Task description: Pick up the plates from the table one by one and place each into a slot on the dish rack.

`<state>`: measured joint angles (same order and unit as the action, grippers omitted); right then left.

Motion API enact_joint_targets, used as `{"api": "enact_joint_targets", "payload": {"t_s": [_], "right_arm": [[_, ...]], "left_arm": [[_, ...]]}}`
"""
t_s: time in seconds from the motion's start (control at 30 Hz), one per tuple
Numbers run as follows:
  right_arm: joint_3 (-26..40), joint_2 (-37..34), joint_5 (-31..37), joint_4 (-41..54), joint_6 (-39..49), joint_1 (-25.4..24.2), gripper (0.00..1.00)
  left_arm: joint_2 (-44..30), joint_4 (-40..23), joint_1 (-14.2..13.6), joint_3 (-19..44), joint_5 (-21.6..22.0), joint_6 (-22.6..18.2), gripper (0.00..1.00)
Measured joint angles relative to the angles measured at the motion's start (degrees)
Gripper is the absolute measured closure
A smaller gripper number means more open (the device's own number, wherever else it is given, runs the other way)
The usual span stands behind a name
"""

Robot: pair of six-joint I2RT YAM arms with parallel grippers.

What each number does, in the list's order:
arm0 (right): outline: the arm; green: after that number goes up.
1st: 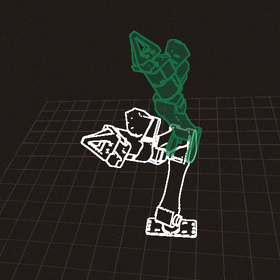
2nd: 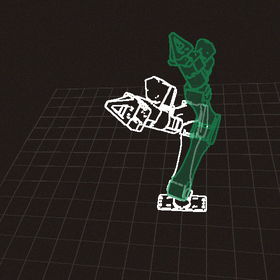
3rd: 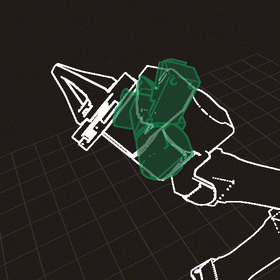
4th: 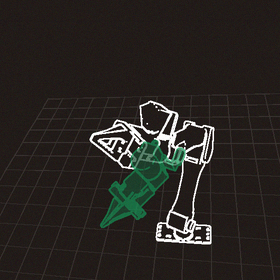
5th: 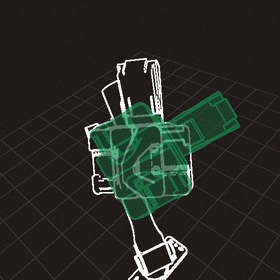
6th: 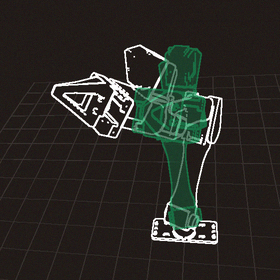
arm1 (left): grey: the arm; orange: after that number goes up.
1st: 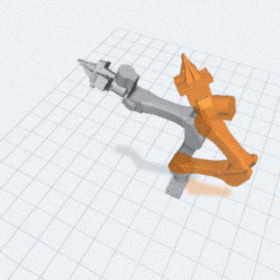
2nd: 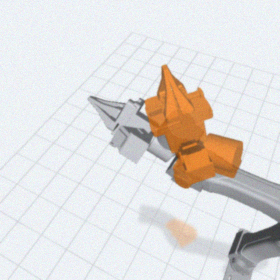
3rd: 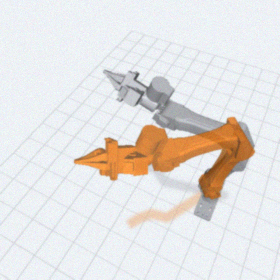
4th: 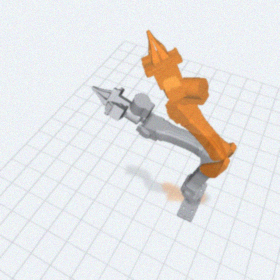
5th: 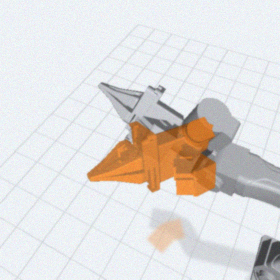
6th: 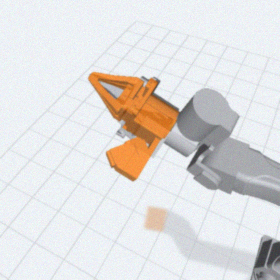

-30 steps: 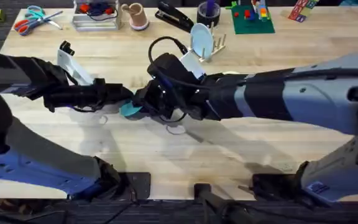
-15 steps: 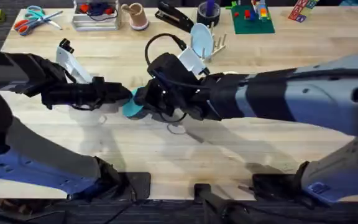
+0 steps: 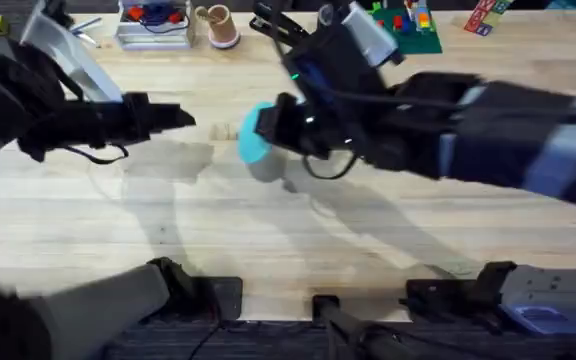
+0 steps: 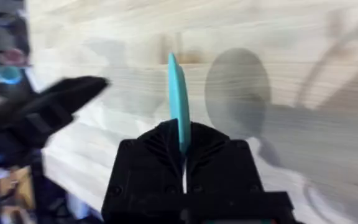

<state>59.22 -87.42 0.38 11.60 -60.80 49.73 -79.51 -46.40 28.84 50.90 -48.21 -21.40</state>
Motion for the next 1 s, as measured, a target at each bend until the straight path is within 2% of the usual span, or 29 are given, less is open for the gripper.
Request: {"api": "enact_joint_targets", "payload": {"t_s": [0.1,0.23,0.4,0.57,0.73,0.83,1.0], "right_arm": [[0.00,3.28,0.29,5.62,4.41,-2.43,0.970],[0.61,7.36,0.52,13.52,11.14,-5.82,0.970],[5.93,10.52,0.79,24.59,22.61,-9.62,0.970],[13.98,11.06,0.93,33.38,35.74,-12.28,0.970],[21.30,11.06,0.94,40.47,47.84,-14.73,0.970],[24.68,11.06,0.94,44.03,53.72,-15.98,0.970],[27.97,11.07,1.28,47.82,62.48,-16.54,0.970]], "left_arm": [[5.57,-3.07,-3.38,1.76,2.39,1.14,0.961],[11.34,-8.36,-9.69,5.47,6.30,2.02,0.962],[15.89,-15.19,-17.21,10.62,14.22,3.93,0.962],[18.76,-20.02,-23.84,14.99,23.07,7.64,0.963],[20.82,-21.35,-30.77,17.56,31.23,12.65,0.962],[21.47,-22.57,-35.09,18.49,35.07,14.95,0.963],[21.49,-25.89,-41.21,19.54,40.41,16.49,0.963]]}}
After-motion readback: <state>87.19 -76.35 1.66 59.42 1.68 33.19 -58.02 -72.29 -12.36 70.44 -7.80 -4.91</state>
